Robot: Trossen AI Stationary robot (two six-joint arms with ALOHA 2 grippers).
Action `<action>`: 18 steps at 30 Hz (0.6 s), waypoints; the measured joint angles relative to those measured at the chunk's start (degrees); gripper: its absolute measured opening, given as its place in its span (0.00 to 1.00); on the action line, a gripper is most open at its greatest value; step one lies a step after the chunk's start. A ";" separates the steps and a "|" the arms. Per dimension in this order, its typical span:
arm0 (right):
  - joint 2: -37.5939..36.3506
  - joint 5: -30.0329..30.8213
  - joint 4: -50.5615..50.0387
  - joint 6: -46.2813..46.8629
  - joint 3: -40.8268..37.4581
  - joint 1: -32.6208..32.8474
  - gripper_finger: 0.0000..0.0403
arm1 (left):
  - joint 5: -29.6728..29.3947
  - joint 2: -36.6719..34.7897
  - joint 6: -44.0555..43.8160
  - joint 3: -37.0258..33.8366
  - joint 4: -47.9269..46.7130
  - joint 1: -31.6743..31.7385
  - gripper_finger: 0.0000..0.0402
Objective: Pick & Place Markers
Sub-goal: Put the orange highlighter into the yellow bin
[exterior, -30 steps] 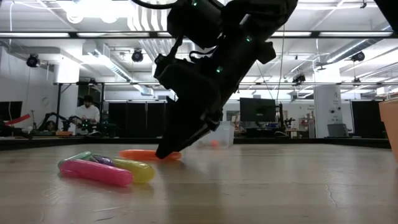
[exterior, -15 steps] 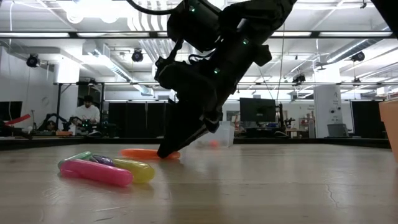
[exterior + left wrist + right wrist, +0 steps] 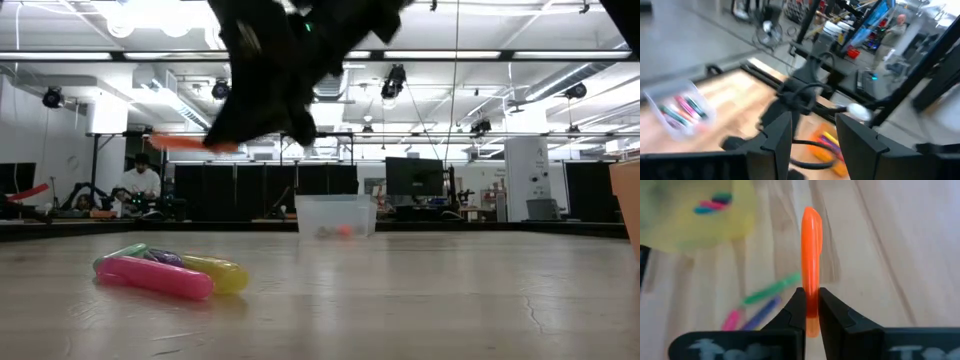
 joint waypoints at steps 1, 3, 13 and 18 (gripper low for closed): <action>-0.01 -0.02 -1.19 -0.43 1.65 0.00 0.05 | -0.92 0.00 2.44 0.00 -0.01 0.00 0.37; -0.39 0.01 -2.74 -1.34 5.45 0.00 0.05 | -1.63 0.00 7.50 0.00 -0.01 0.01 0.37; -1.19 0.10 -15.57 -10.25 23.16 2.46 0.05 | -1.68 -0.18 19.46 0.00 -0.44 0.00 0.37; -1.21 1.97 -24.11 -13.40 29.11 3.58 0.05 | 0.74 -1.27 19.81 0.00 -0.56 -0.13 0.37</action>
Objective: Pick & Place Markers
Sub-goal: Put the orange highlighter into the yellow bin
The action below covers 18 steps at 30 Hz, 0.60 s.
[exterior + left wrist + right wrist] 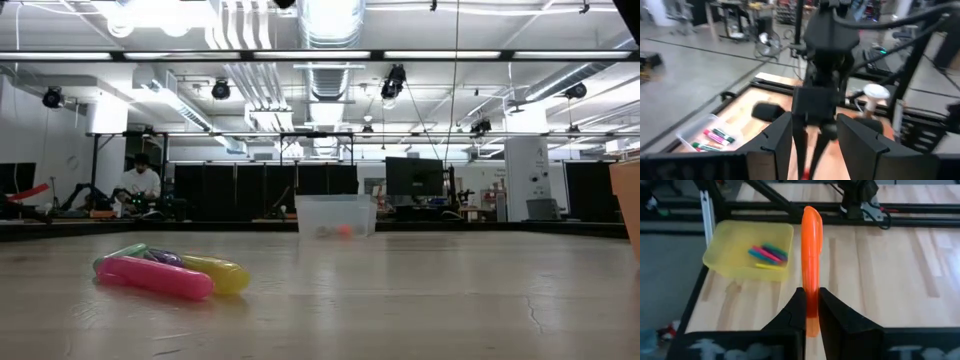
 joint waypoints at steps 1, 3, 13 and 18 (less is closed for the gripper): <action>0.02 0.72 -1.31 -0.77 0.99 0.27 0.05 | 1.35 -0.32 -0.02 0.00 -0.27 0.00 0.37; 0.02 1.10 -2.52 -2.11 3.19 0.61 0.05 | 3.48 -0.96 -0.13 0.00 -0.84 -0.06 0.37; -0.09 2.49 -3.04 -5.05 11.20 1.44 0.05 | 4.08 -2.27 0.27 0.00 -1.59 -0.04 0.37; -0.15 3.98 -1.15 -5.83 12.45 1.60 0.05 | 3.84 -1.74 -0.20 0.00 -0.70 -0.04 0.37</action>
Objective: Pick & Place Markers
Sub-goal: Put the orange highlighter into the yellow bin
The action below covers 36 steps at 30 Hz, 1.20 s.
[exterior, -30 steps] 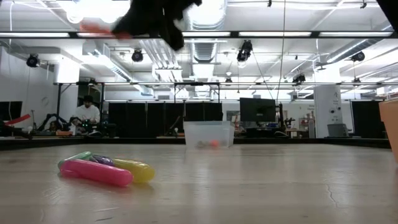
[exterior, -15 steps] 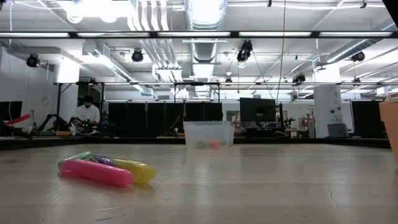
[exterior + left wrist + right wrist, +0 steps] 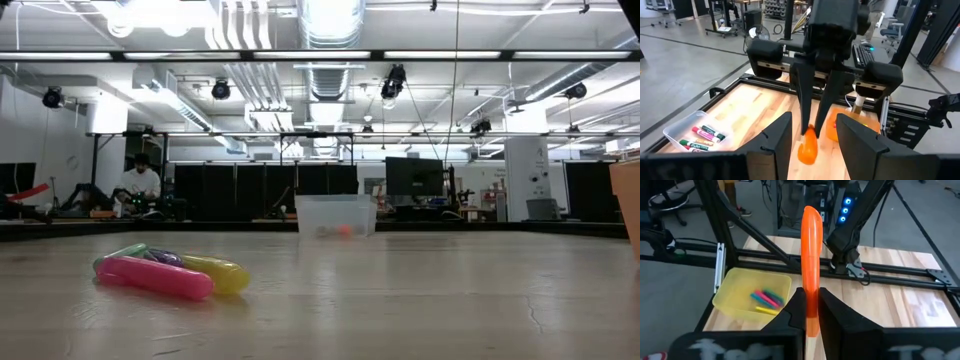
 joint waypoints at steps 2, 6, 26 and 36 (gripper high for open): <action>0.00 0.09 -0.03 0.30 0.28 0.00 0.05 | 0.03 0.46 -0.17 0.00 0.21 0.00 0.37; 0.00 0.20 -0.01 0.06 0.30 0.09 0.05 | -0.01 0.97 -0.19 0.00 0.19 0.00 0.37; 0.00 0.18 4.60 -0.40 0.30 0.72 0.05 | 2.11 1.74 -6.01 -0.66 0.25 0.04 0.37; -0.03 -0.02 4.76 0.12 0.30 0.72 0.05 | 2.11 1.76 -6.88 -0.68 1.27 0.04 0.30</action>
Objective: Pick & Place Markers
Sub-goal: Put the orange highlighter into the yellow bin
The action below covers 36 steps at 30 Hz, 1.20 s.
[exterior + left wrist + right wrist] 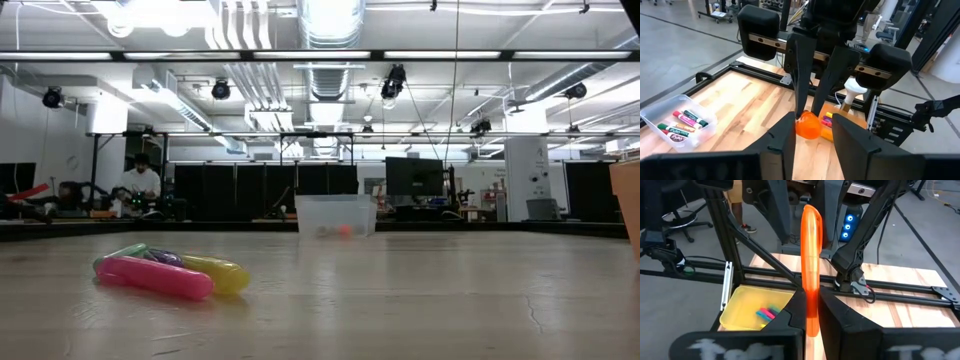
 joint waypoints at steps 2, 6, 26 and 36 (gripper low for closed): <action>-0.01 0.00 0.01 0.00 0.00 0.00 0.05 | -0.03 0.00 -0.17 0.00 -0.01 0.03 0.27; -0.01 -0.06 0.30 0.00 0.00 0.02 0.05 | -0.15 -0.02 -0.70 0.01 0.01 0.03 0.22; 0.16 0.47 2.47 4.14 -0.04 -0.11 0.30 | -0.09 -1.03 -5.25 0.00 -0.05 0.06 0.13; 0.16 0.28 -8.29 5.54 -0.79 0.34 0.53 | 23.28 -3.43 -28.18 0.24 -13.71 -0.74 0.13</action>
